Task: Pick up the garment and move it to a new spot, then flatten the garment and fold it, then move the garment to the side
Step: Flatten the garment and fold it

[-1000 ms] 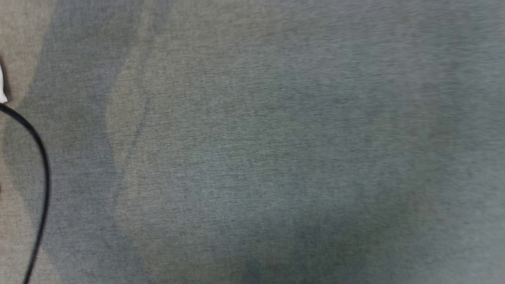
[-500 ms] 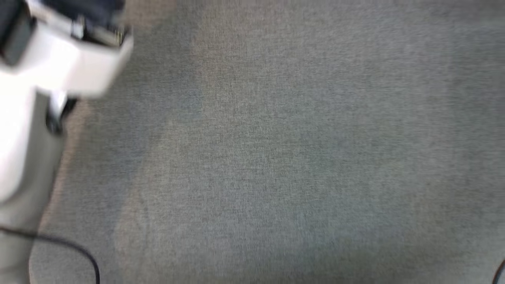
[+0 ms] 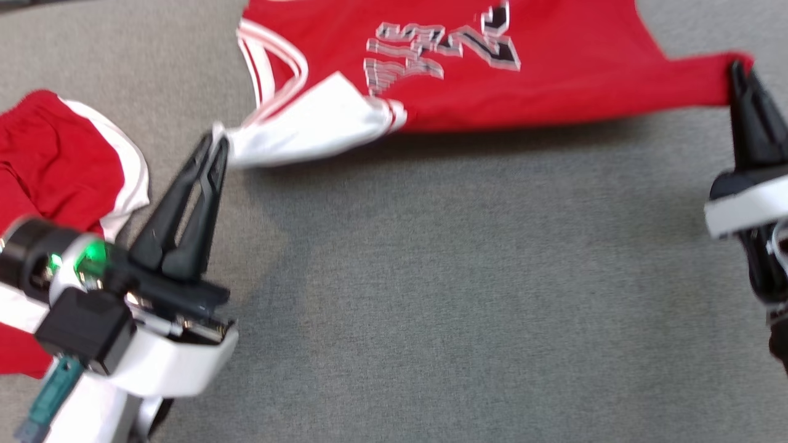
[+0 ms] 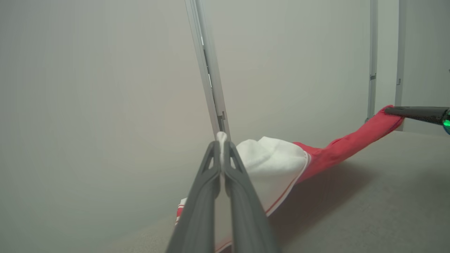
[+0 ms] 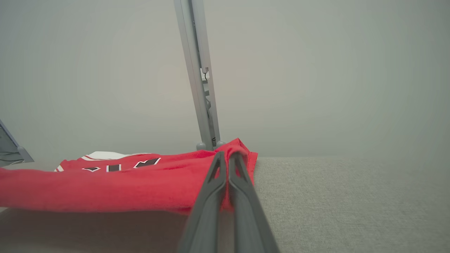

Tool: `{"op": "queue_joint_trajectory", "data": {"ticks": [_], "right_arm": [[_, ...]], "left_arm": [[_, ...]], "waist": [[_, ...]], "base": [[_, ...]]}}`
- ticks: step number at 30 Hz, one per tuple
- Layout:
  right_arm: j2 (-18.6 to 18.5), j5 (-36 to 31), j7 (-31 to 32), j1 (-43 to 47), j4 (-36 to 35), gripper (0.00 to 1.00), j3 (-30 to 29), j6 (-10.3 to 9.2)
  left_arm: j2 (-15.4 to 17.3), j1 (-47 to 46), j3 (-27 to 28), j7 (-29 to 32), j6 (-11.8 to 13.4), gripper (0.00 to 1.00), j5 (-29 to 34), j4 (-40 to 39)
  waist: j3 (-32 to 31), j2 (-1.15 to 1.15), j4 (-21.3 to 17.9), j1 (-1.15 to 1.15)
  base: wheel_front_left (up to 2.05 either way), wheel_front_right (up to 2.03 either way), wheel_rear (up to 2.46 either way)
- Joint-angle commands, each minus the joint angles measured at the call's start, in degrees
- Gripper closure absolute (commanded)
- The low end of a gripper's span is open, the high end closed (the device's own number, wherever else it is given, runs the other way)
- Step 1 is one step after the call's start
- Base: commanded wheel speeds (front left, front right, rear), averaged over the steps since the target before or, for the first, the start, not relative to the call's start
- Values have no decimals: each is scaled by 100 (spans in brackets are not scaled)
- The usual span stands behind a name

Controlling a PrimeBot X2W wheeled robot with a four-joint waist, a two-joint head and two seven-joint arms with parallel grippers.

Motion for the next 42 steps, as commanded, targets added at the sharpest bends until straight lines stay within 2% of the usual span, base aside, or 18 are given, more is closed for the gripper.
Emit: {"op": "queue_joint_trajectory", "data": {"ticks": [1,13,22,27,34,42], "right_arm": [[-23,8,-6,238,-76,100,-30,-1],[14,-199,-6,2328,-959,100,-646,-1],[150,-465,-7,3365,-1257,100,-1037,-1],[209,-649,-6,3556,-1199,100,-1069,-1],[316,-755,-7,3329,-971,100,-980,-1],[508,-992,-6,2573,-170,100,-752,-1]], "left_arm": [[-18,227,47,-20,62,100,-47,-47],[-335,2120,-75,-21,226,100,-152,-368],[-532,3004,-370,0,331,100,-235,-564],[-524,2841,-560,198,214,100,-211,-375],[-543,2424,-629,357,44,100,-275,-11],[-724,1620,-628,425,-209,100,-496,926]], "waist": [[-380,0,-111,0],[-1235,0,-177,0],[-1615,0,-141,0],[-1658,0,-235,0],[-1617,0,-388,0],[-1429,0,-516,0]], "base": [[0,0,0],[0,0,0],[0,0,0],[0,0,0],[0,0,0],[0,0,0]]}}
